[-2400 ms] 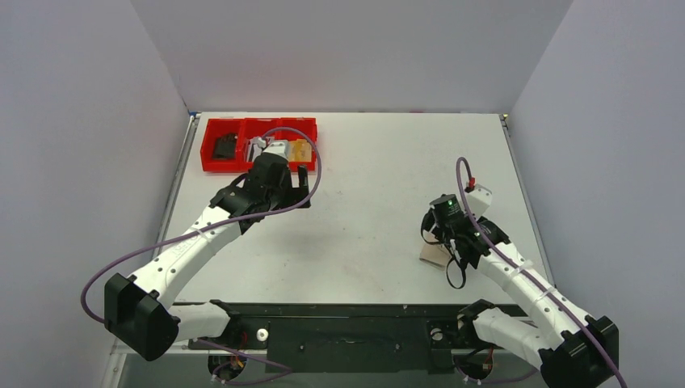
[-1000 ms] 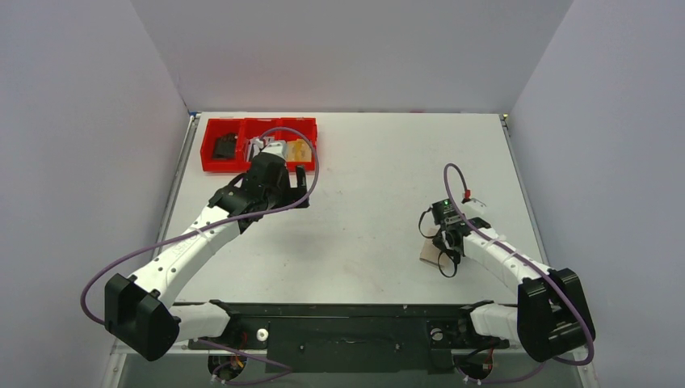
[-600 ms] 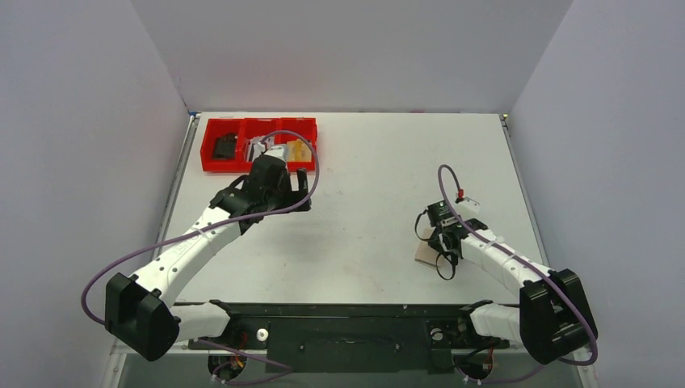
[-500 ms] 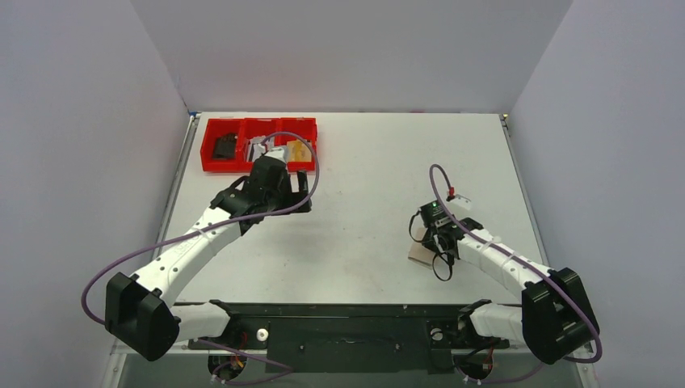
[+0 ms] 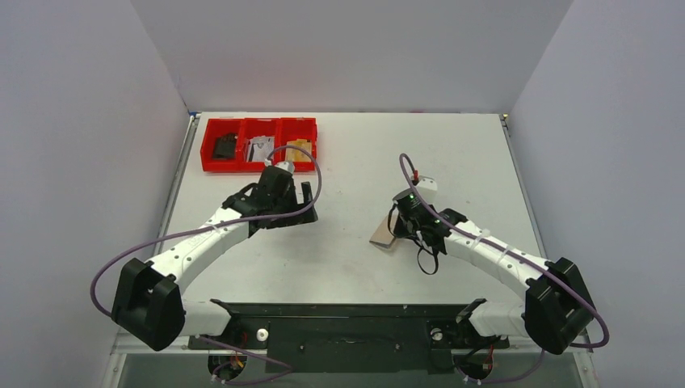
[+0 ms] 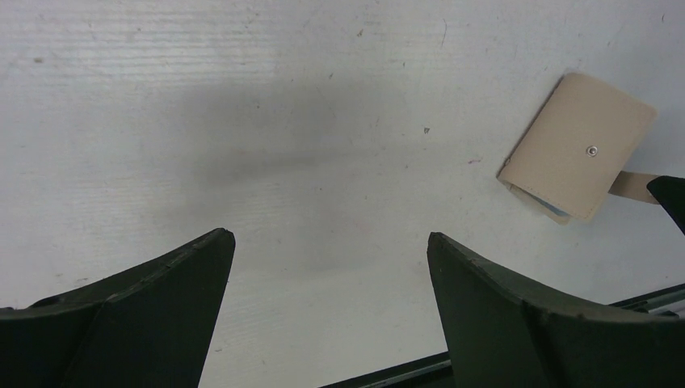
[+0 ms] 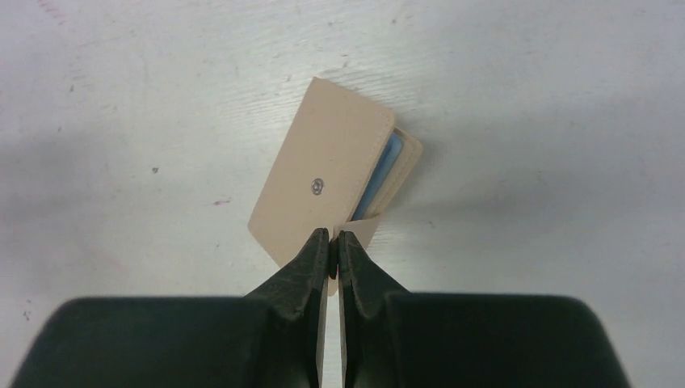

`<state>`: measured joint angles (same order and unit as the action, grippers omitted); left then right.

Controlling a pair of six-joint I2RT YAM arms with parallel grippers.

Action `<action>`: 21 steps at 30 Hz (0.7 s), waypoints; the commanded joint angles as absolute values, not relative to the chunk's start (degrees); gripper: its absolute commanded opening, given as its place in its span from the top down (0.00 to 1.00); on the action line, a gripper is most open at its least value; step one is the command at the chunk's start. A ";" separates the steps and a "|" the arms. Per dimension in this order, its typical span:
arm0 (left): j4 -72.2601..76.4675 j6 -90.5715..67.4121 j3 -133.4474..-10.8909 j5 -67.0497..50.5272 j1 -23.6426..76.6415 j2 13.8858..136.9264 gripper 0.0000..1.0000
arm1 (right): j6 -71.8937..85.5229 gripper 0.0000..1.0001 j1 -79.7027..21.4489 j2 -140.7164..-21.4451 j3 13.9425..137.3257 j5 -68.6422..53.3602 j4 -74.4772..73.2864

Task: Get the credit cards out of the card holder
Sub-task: Move the card holder to the center of the board, then open the card holder at the center of the board.

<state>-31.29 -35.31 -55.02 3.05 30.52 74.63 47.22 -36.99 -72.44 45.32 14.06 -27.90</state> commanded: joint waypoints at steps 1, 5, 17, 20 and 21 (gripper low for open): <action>-24.90 -38.45 -53.05 -3.18 30.49 76.10 0.12 | 43.85 1.00 -39.47 -72.70 49.24 11.55 -23.78; -22.74 -38.67 -51.92 -4.89 31.39 77.75 0.12 | 42.78 1.00 -40.40 -72.21 51.18 10.65 -23.39; -16.08 -37.17 -62.31 -8.96 39.30 91.43 0.15 | 44.61 1.00 -40.47 -70.55 49.66 12.81 -26.14; -15.02 -37.36 -65.11 -9.27 40.28 95.44 0.16 | 44.58 1.00 -40.29 -69.25 49.68 14.95 -27.93; -14.72 -37.49 -65.47 -9.50 40.42 96.11 0.16 | 44.57 1.00 -40.18 -69.25 49.62 15.21 -28.34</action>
<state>-19.59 -37.87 -60.99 -8.01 39.68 93.43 44.18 -40.21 -72.16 49.87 11.73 -27.22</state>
